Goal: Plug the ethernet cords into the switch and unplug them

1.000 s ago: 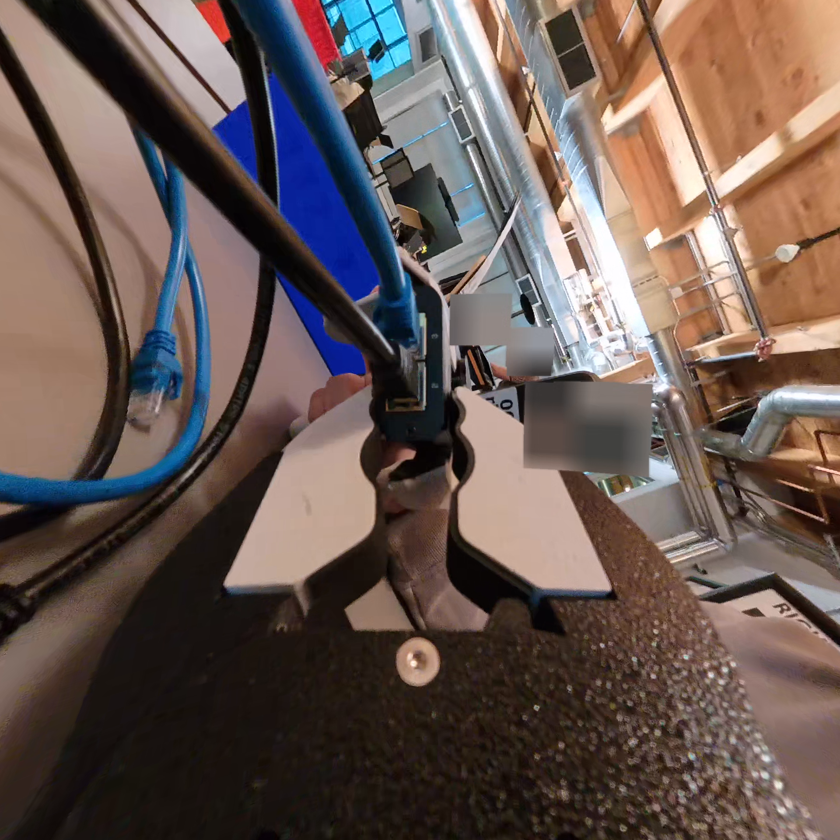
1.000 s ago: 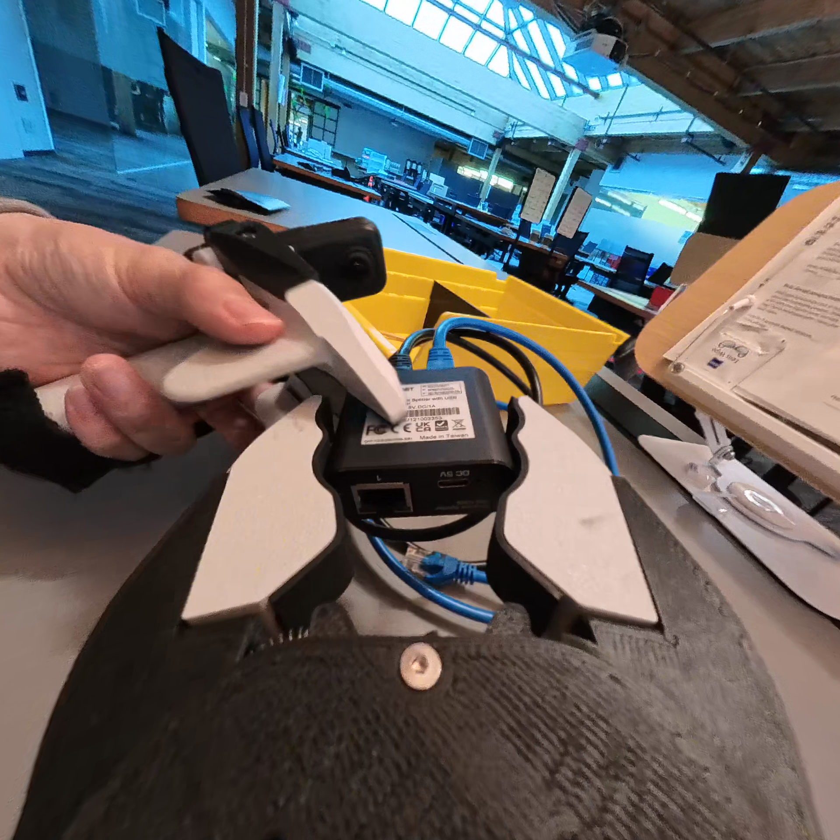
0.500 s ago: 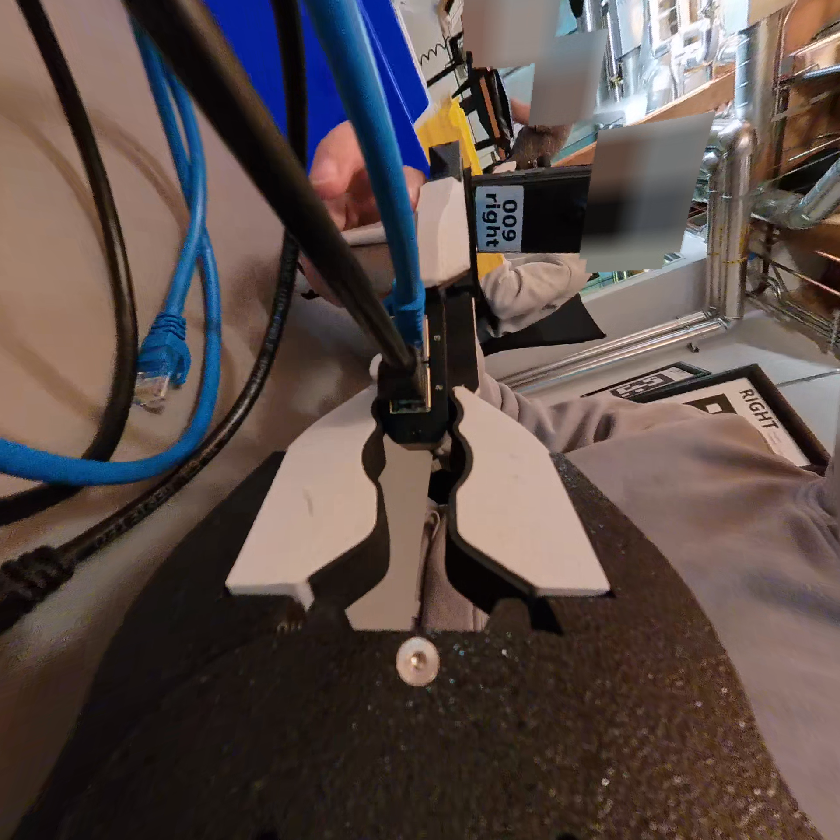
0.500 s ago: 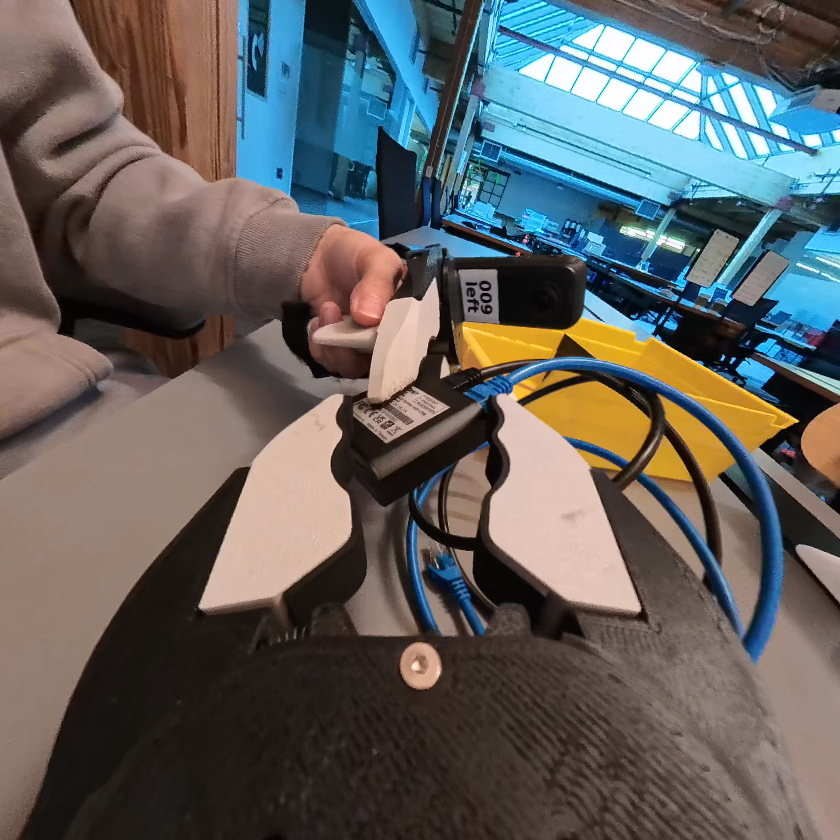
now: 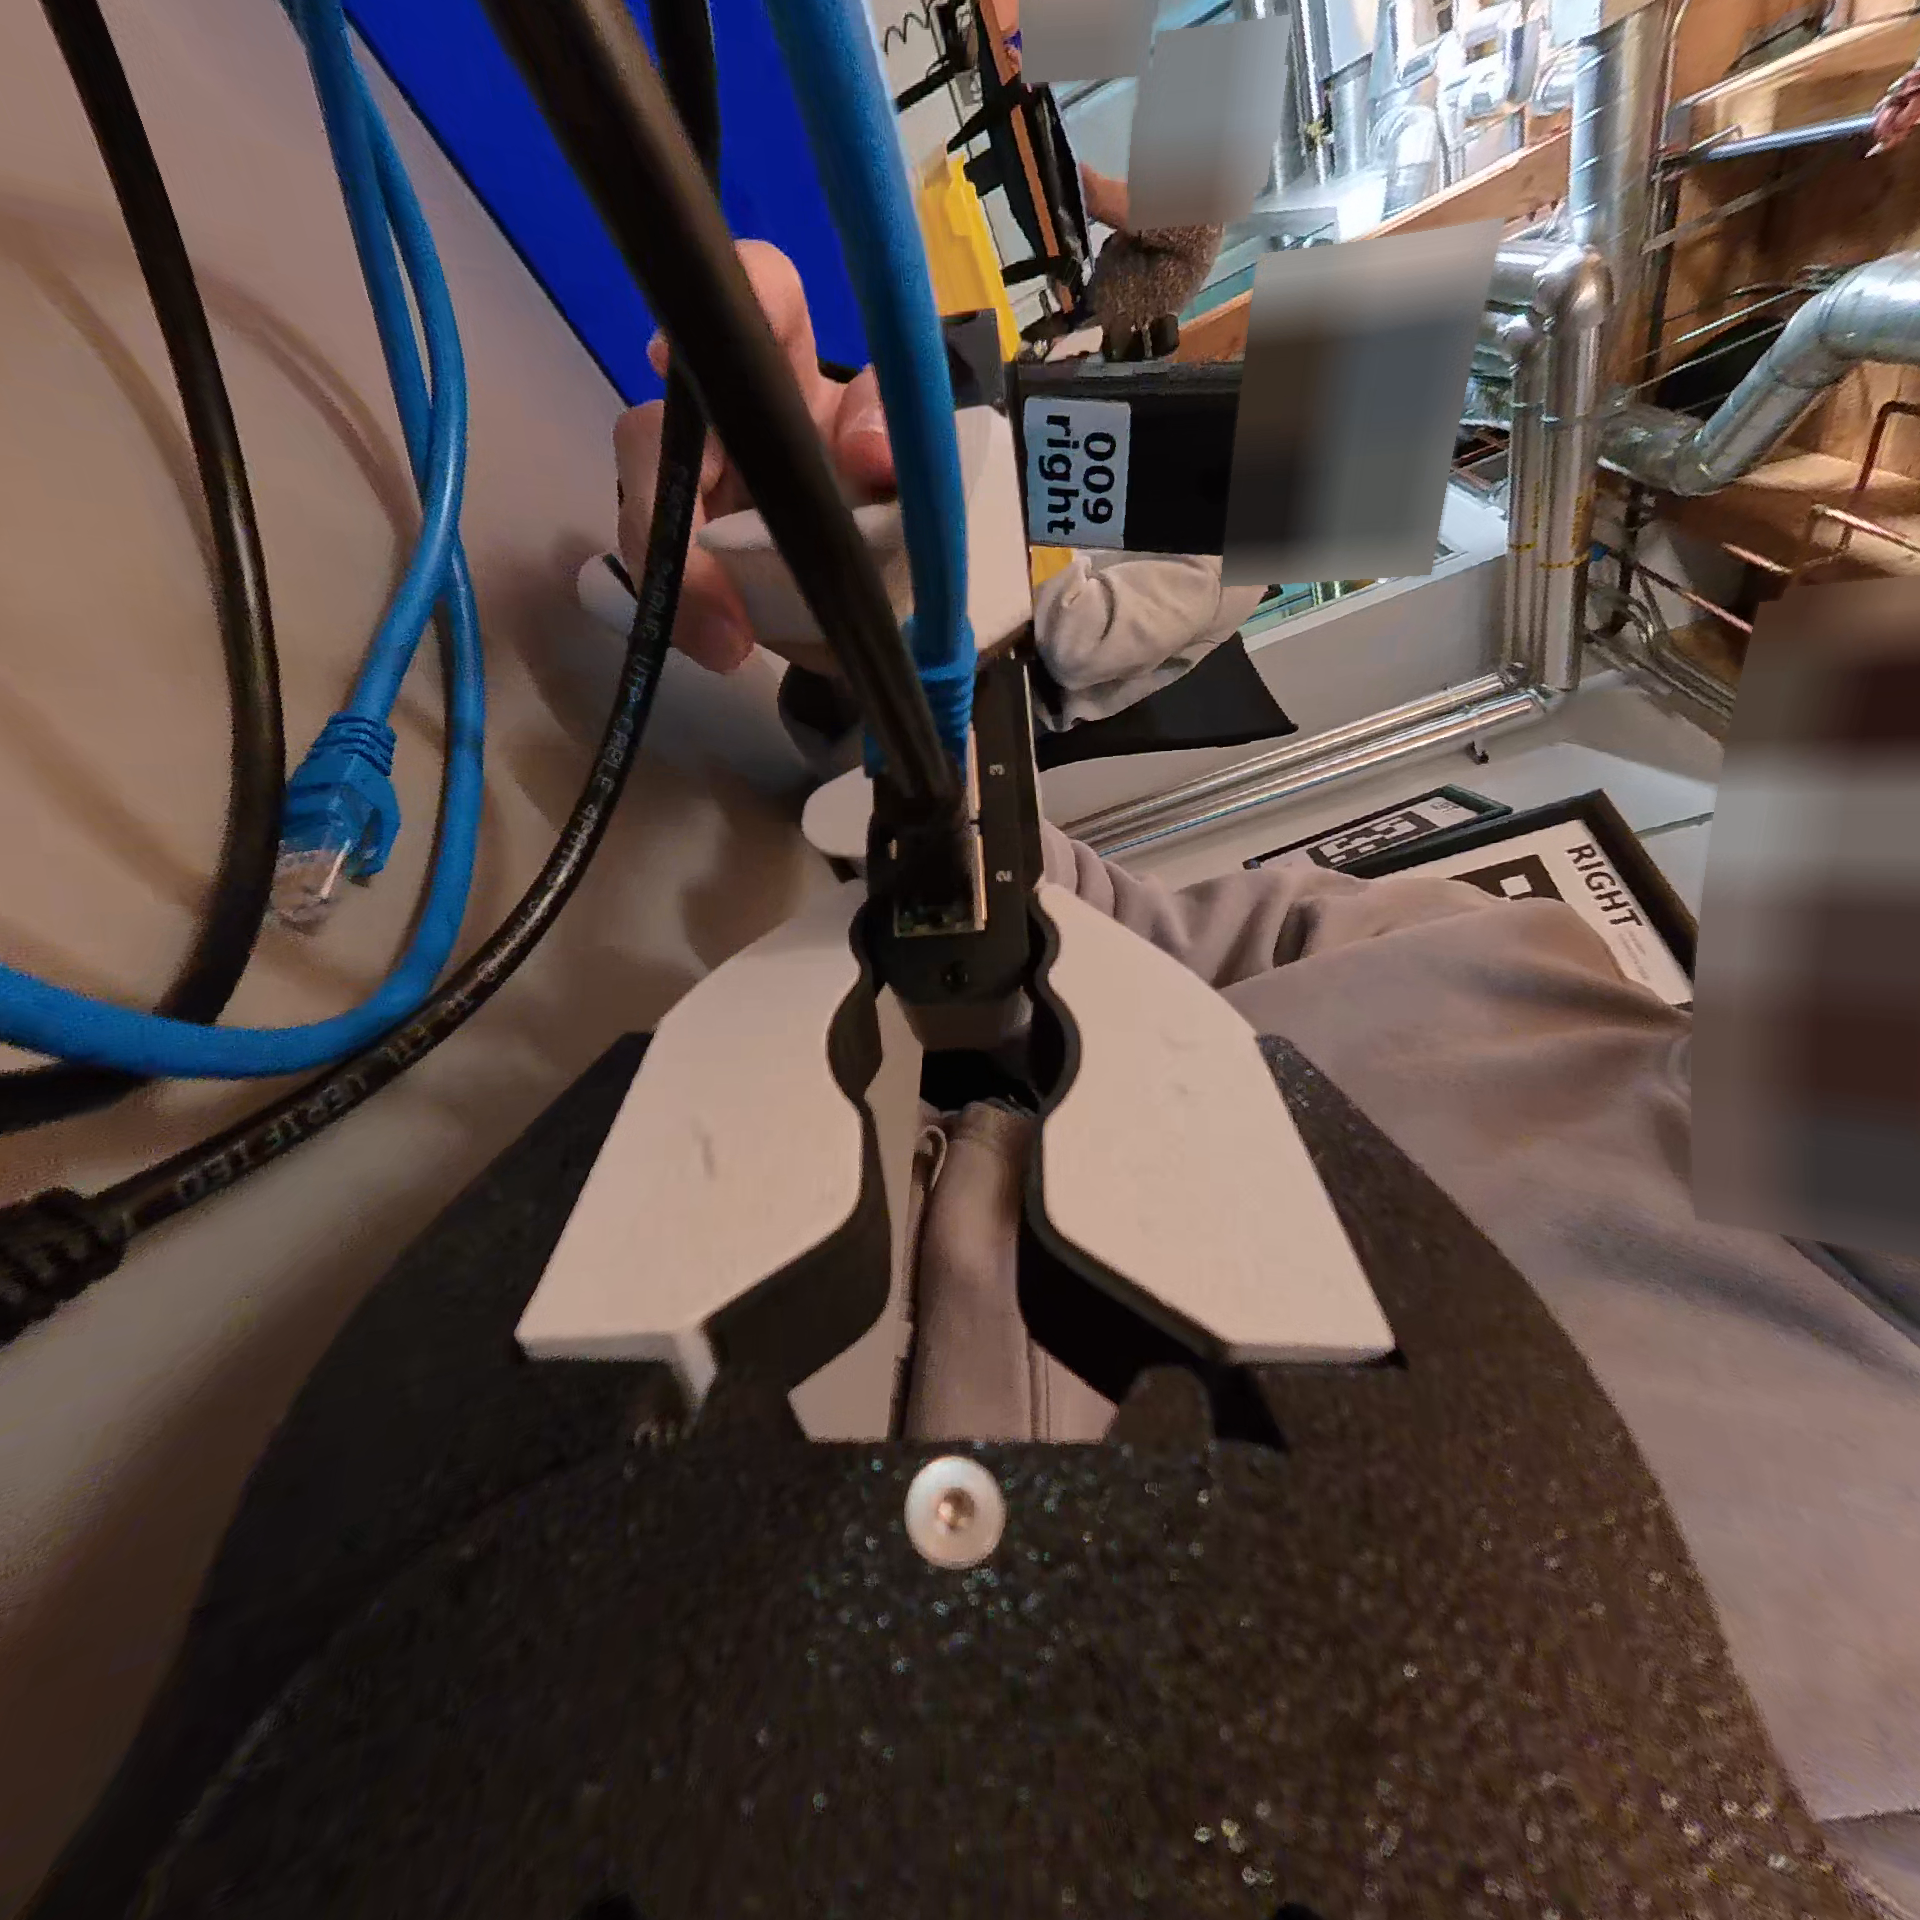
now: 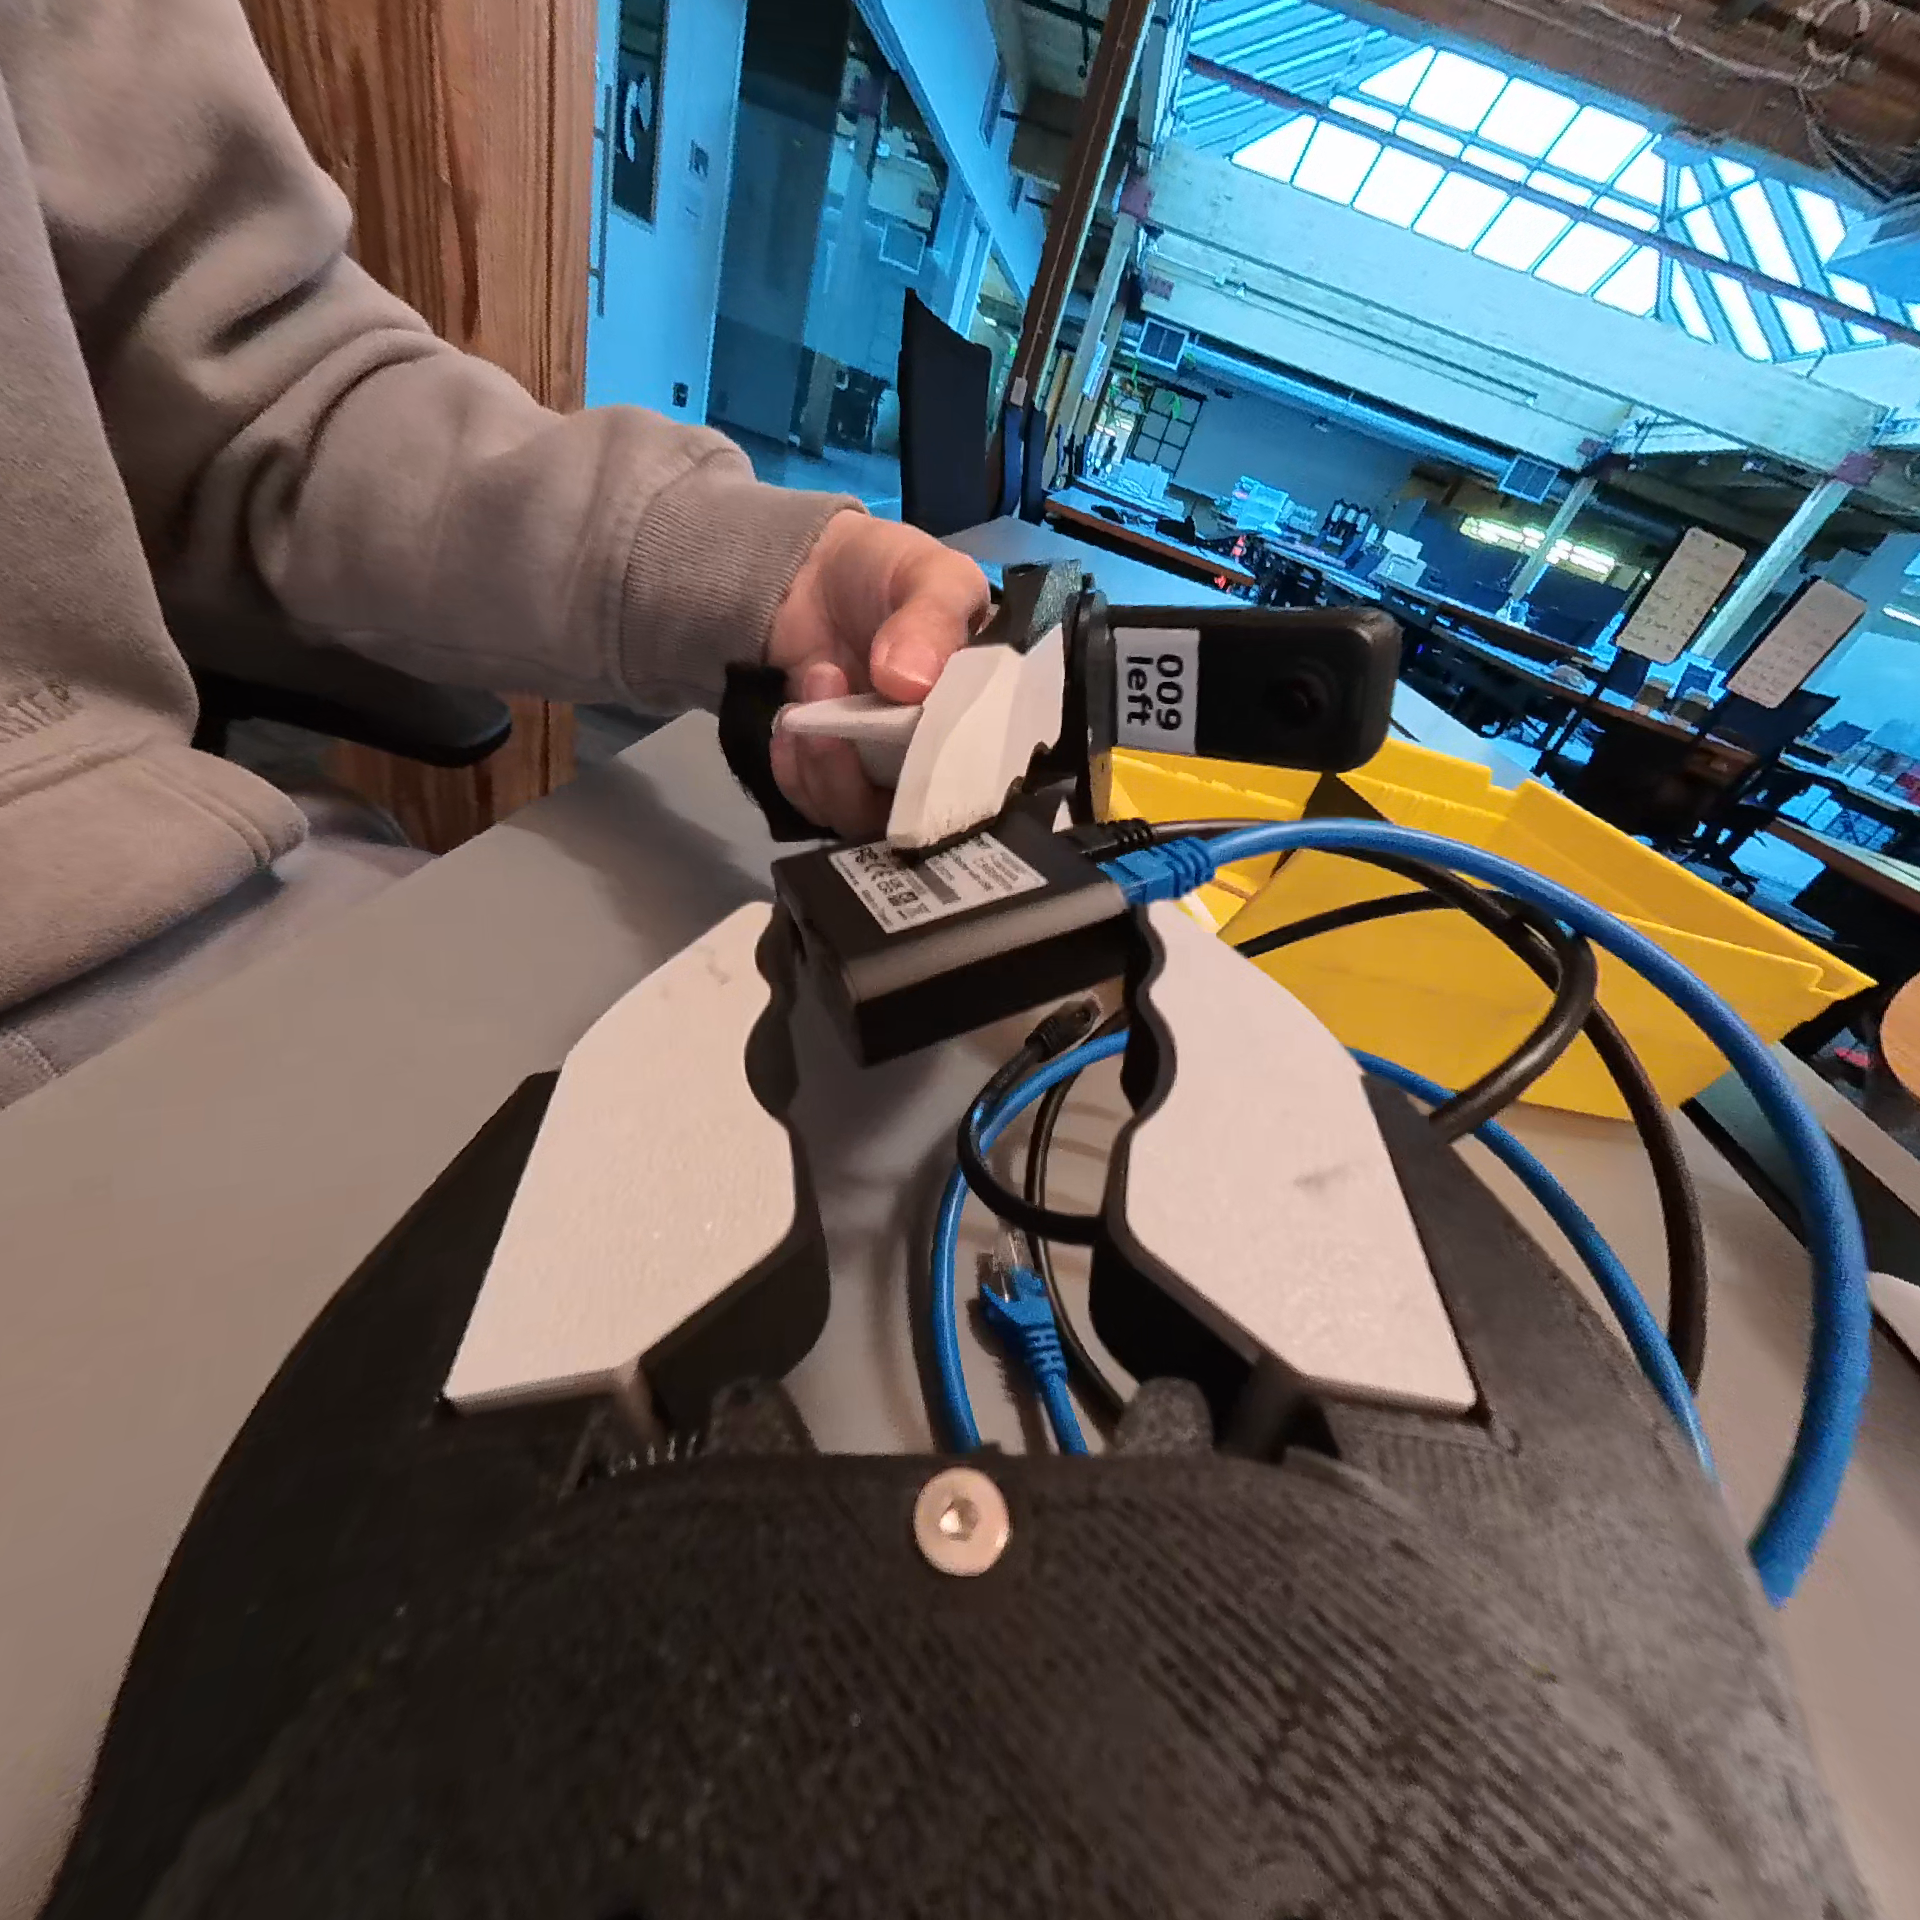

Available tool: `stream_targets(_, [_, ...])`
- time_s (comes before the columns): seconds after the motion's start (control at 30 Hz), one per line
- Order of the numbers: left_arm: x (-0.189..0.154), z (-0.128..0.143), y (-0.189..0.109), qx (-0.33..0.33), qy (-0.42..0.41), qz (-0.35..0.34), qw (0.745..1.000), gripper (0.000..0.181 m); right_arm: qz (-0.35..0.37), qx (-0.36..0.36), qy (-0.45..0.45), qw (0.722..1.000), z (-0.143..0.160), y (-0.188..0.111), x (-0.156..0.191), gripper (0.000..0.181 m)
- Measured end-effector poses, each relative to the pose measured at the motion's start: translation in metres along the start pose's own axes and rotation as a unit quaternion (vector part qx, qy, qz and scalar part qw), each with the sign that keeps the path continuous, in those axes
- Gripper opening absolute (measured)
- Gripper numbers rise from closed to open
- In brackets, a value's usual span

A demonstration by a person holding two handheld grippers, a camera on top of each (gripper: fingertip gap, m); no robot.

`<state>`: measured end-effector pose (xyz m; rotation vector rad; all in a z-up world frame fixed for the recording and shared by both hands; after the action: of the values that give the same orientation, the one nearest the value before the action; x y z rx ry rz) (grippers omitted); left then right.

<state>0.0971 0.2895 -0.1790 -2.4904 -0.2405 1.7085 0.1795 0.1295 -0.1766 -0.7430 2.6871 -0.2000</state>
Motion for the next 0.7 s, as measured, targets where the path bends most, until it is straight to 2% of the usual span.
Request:
stream_targets(0.1, [0.000,-0.001,0.002,0.014,-0.001,-0.005,1.000,0.023,0.006,0.009,-0.003,1.000,0.002,0.009,0.001,0.071])
stream_targets(0.2, [0.001,-0.005,-0.006,-0.024,-0.002,-0.016,1.000,0.023,0.040,0.020,-0.009,0.999,0.001,0.012,-0.002,0.065])
stream_targets(0.33, [-0.005,-0.013,-0.013,-0.145,0.024,-0.087,0.985,0.028,0.139,0.018,0.025,0.990,-0.002,0.019,-0.011,0.064])
stream_targets(0.4, [-0.008,-0.011,-0.014,-0.200,0.041,-0.141,0.969,0.041,0.226,0.031,0.047,0.972,-0.004,0.023,-0.016,0.064])
stream_targets(0.5, [-0.008,-0.001,-0.009,-0.248,0.042,-0.183,0.950,0.059,0.293,0.041,0.042,0.954,-0.007,0.028,-0.015,0.064])
stream_targets(0.6, [-0.006,0.000,-0.005,-0.283,0.023,-0.113,0.952,0.056,0.322,0.048,0.024,0.945,-0.010,0.036,-0.010,0.064])
stream_targets(0.67, [-0.003,0.000,-0.005,-0.296,0.012,-0.059,0.953,0.034,0.309,0.034,0.012,0.950,-0.014,0.042,-0.005,0.063])
stream_targets(0.7, [-0.001,0.001,-0.005,-0.301,0.018,-0.034,0.953,0.031,0.309,0.028,0.015,0.950,-0.015,0.044,-0.003,0.064])
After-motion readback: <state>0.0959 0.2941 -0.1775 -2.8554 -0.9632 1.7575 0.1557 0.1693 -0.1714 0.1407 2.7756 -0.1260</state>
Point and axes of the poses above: each gripper's, where its closed fingertips meet, y out along the fingers, z out of its underside, x = y × z across the jaws, the point moved 9 cm from there along -y, back along the fingers, and after that the axes turned 13 degrees about x, right-handed, at the moved point
